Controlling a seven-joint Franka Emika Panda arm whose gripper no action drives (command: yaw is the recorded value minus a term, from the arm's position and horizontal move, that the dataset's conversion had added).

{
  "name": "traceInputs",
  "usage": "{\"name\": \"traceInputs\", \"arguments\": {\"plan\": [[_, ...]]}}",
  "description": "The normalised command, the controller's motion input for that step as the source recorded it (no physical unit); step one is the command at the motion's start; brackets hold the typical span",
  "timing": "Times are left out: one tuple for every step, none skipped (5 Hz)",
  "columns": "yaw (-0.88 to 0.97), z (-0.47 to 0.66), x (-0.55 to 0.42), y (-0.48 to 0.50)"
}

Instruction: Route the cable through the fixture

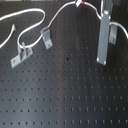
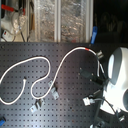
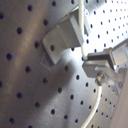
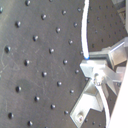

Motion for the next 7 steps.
{"name": "traceInputs", "arguments": {"plan": [[0.0,0.4,0.054,0.135],[0.0,0.47,0.037,0.102],[0.0,0.49,0.036,0.103],[0.0,0.39,0.038,0.108],[-0.1,0.44,0.028,0.156],[-0.18,0.5,0.021,0.183],[-0.24,0.5,0.008,0.203]]}}
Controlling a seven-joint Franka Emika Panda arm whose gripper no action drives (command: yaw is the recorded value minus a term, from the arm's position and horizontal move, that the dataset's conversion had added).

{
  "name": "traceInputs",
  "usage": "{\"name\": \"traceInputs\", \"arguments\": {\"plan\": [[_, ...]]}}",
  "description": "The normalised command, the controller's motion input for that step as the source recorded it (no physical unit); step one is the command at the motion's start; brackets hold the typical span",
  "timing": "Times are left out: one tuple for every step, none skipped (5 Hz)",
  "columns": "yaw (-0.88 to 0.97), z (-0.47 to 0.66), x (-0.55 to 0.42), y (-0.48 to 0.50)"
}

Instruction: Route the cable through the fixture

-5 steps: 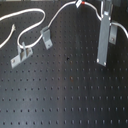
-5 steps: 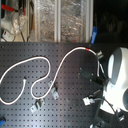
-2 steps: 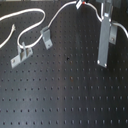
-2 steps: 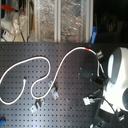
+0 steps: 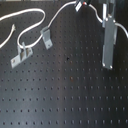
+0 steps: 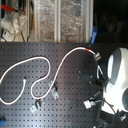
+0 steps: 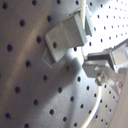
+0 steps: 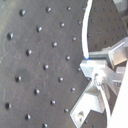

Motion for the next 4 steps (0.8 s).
{"name": "traceInputs", "arguments": {"plan": [[-0.15,0.5,0.008,0.153],[0.0,0.01,0.0,0.0],[-0.43,0.32,-0.104,0.256],[-0.64,0.25,-0.095,0.081]]}}
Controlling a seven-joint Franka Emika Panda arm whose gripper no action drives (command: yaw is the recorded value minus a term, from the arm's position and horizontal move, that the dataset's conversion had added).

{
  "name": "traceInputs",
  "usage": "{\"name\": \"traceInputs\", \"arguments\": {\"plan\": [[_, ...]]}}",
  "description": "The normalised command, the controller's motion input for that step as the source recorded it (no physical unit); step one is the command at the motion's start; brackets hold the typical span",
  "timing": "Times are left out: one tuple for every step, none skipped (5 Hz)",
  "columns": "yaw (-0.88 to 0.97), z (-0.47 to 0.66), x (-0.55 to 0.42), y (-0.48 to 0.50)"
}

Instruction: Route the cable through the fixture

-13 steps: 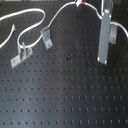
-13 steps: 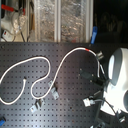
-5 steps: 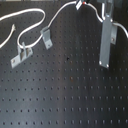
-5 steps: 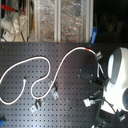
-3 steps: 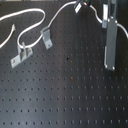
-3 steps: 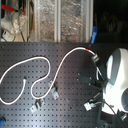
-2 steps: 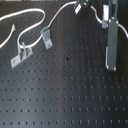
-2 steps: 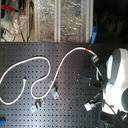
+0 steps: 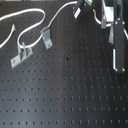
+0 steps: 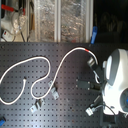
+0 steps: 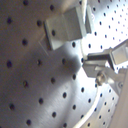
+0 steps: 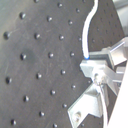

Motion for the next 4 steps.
{"name": "traceInputs", "arguments": {"plan": [[-0.42,0.12,-0.135,0.13],[0.0,0.07,-0.028,0.026],[0.12,0.13,0.009,0.337],[0.44,0.2,0.156,0.279]]}}
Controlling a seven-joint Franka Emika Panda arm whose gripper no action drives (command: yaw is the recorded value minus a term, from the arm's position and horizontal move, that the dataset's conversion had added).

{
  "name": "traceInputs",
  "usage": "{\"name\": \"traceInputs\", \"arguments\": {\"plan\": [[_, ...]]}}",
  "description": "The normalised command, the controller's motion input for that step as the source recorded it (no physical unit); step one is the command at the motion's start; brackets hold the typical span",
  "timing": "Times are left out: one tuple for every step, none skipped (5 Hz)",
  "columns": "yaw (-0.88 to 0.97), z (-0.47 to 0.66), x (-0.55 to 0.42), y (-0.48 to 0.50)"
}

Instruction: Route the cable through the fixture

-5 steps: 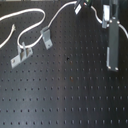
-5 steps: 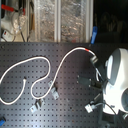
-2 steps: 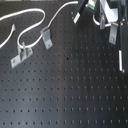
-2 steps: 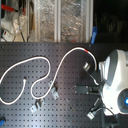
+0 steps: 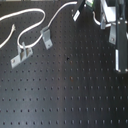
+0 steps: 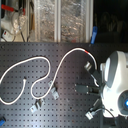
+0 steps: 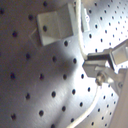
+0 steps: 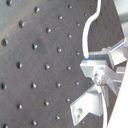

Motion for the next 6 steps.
{"name": "traceInputs", "arguments": {"plan": [[0.29,0.08,0.068,0.193],[0.0,0.01,0.0,0.0],[-0.1,0.5,-0.139,0.047],[-0.11,0.47,-0.078,0.235],[-0.11,0.29,-0.114,0.328],[-0.13,0.07,-0.133,0.398]]}}
